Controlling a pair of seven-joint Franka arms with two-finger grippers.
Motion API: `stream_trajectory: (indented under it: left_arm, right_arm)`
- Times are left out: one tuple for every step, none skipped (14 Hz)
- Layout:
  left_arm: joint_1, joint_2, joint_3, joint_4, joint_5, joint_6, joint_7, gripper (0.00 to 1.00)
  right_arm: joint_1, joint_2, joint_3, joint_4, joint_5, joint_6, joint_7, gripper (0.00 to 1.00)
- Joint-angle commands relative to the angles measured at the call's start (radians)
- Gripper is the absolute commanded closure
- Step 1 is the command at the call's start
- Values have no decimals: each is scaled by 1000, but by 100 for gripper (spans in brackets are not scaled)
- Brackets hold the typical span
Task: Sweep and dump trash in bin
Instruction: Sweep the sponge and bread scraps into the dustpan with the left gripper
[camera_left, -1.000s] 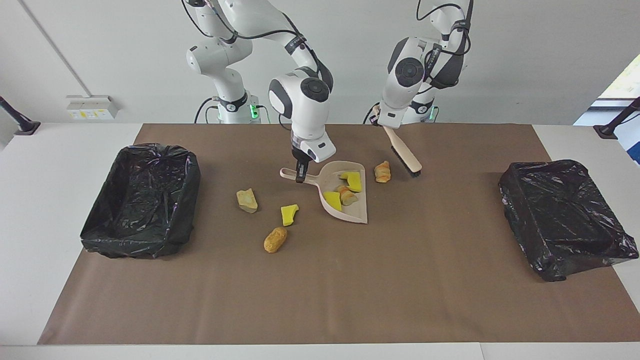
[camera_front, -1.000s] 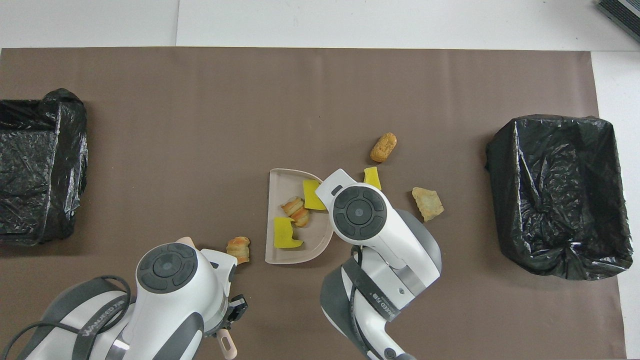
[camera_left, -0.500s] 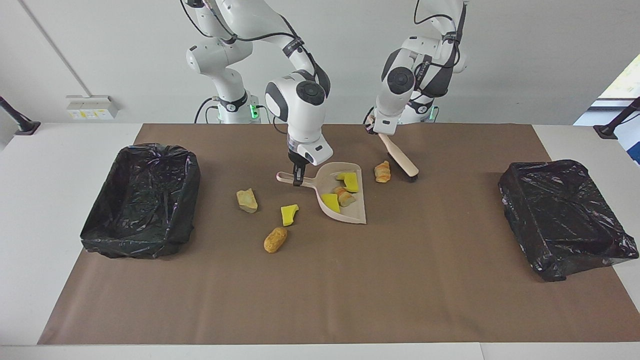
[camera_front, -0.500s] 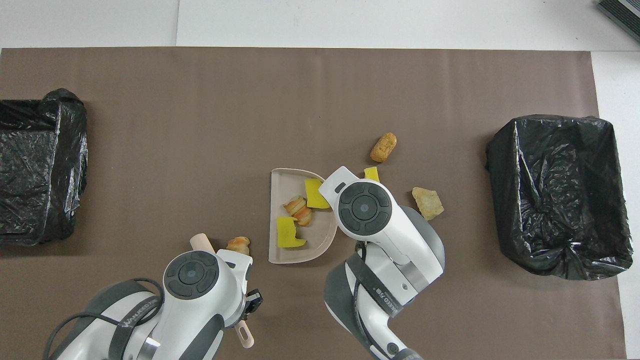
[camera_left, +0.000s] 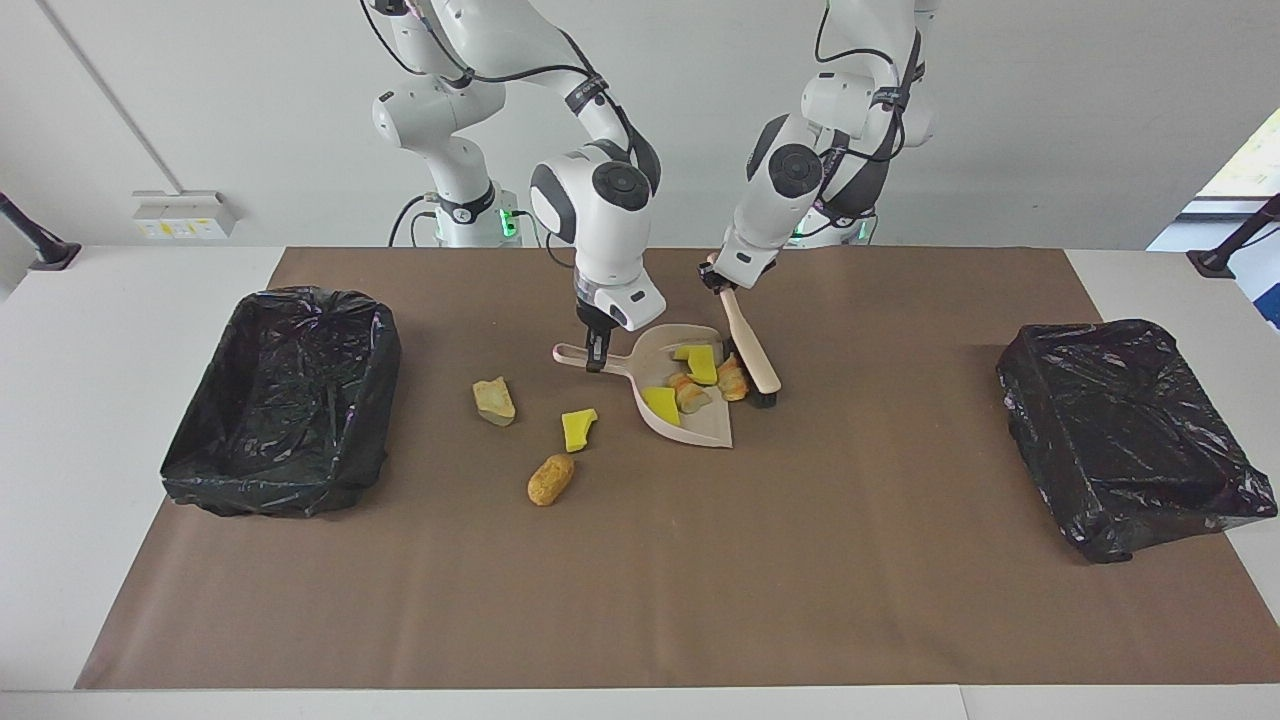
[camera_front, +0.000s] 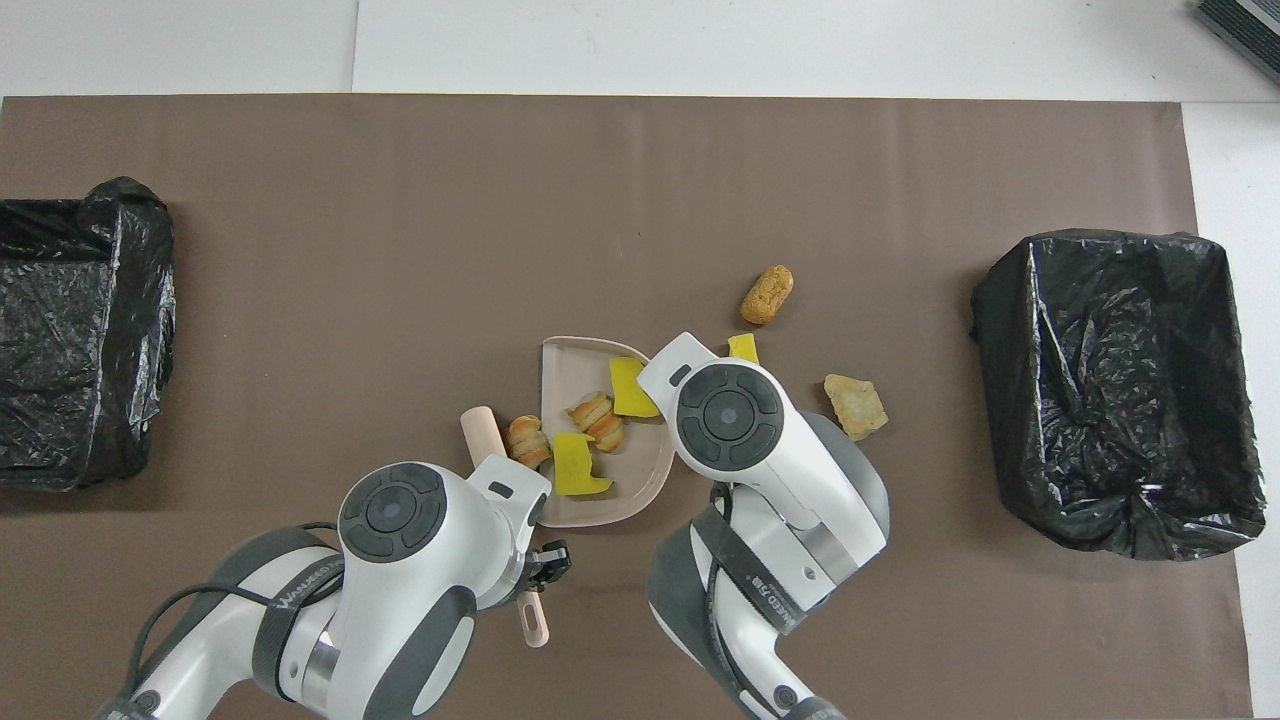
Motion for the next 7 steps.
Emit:
stream_trajectory:
  left_arm:
    - [-23, 52, -2, 79, -11, 9, 65, 100]
    - [-51, 54, -9, 98, -11, 12, 66, 100]
    - [-59, 54, -10, 99, -11, 12, 60, 100]
    - [-68, 54, -12, 104, -11, 5, 57, 100]
    - [-69, 54, -10, 110, -10, -14, 56, 100]
    - [-69, 52, -10, 113, -2, -34, 54, 100]
    - [-68, 49, -9, 119, 4, -61, 51, 100]
  right_arm:
    - [-11, 6, 7, 2, -22, 11, -2, 100]
    - [-11, 6, 7, 2, -22, 11, -2, 100]
    - [-11, 6, 7, 2, -22, 11, -2, 100]
    - [-11, 6, 7, 2, -22, 11, -2, 100]
    - [-11, 6, 7, 2, -22, 11, -2, 100]
    - [-11, 6, 7, 2, -22, 11, -2, 100]
    - [-11, 6, 7, 2, -22, 11, -2, 100]
